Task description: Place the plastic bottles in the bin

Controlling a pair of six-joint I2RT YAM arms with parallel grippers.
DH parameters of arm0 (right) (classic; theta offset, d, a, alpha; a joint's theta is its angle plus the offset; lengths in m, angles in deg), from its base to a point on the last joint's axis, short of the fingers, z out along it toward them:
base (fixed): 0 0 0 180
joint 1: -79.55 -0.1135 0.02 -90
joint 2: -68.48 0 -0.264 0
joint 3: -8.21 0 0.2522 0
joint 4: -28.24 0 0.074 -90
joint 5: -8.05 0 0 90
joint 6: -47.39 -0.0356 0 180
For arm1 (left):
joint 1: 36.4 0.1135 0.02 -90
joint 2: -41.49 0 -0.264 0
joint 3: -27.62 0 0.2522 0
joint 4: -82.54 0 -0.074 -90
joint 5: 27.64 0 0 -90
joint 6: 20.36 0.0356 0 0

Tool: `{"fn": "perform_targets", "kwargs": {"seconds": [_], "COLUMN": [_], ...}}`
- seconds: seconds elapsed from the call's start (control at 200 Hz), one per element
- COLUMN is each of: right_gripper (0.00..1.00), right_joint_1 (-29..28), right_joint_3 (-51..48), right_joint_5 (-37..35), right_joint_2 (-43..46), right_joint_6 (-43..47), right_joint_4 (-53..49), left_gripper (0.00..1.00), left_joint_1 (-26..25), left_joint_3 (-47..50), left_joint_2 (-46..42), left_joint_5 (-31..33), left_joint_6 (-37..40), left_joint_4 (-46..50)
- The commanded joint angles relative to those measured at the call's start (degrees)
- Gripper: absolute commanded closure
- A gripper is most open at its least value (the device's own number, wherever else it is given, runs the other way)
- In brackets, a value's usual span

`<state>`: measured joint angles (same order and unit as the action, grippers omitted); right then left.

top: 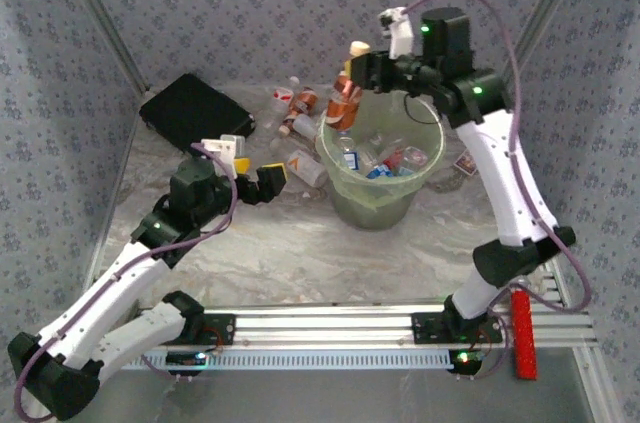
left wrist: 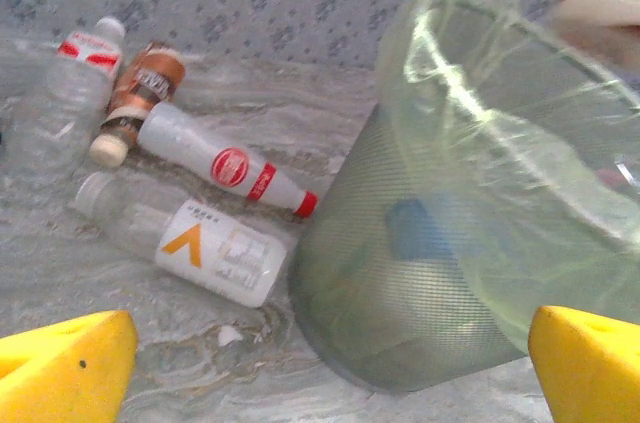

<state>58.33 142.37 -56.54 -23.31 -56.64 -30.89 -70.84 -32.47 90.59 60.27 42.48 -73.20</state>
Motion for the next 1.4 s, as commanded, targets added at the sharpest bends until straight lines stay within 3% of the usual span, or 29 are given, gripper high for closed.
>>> {"fn": "perform_targets", "kwargs": {"seconds": [0.0, 0.15, 0.31, 0.515, 0.88, 1.244, 1.394], "right_gripper": [0.65, 0.66, 0.68, 0.68, 0.68, 0.68, 0.61], "right_joint_1": [3.86, 7.03, 6.98, 5.53, -0.33, -2.65, -2.61], "right_joint_3": [-2.66, -6.36, -7.46, -11.48, -23.57, -29.71, -28.4], "right_joint_5": [-1.87, -2.44, -2.37, -3.36, -4.95, -4.84, -4.69], "right_joint_2": [4.49, 5.7, 2.36, 0.01, -1.23, -3.57, -2.71], "right_joint_6": [0.72, 3.5, 7.34, 9.21, 9.1, 8.06, 7.95], "right_joint_4": [-3.61, -8.16, -13.89, -14.9, -13.81, -11.6, -11.64], "left_gripper": [0.02, 0.03, 0.04, 0.07, 0.04, 0.02, 0.0], "left_joint_1": [0.91, 2.0, 2.38, 3.1, 3.24, 3.85, 3.9], "left_joint_3": [-0.39, -1.8, -3.51, -3.97, -5.34, -5.54, -5.35], "left_joint_2": [2.66, 7.62, 12.55, 17.37, 20.41, 22.12, 24.29], "left_joint_5": [3.37, 3.77, 4.46, 7.22, 4.19, 2.02, 0.78], "left_joint_6": [-2.64, -5.61, -9.41, -19.56, -20.32, -21.66, -23.67], "left_joint_4": [2.77, 4.35, 6.06, 8.32, 7.37, 5.62, 3.05]}}
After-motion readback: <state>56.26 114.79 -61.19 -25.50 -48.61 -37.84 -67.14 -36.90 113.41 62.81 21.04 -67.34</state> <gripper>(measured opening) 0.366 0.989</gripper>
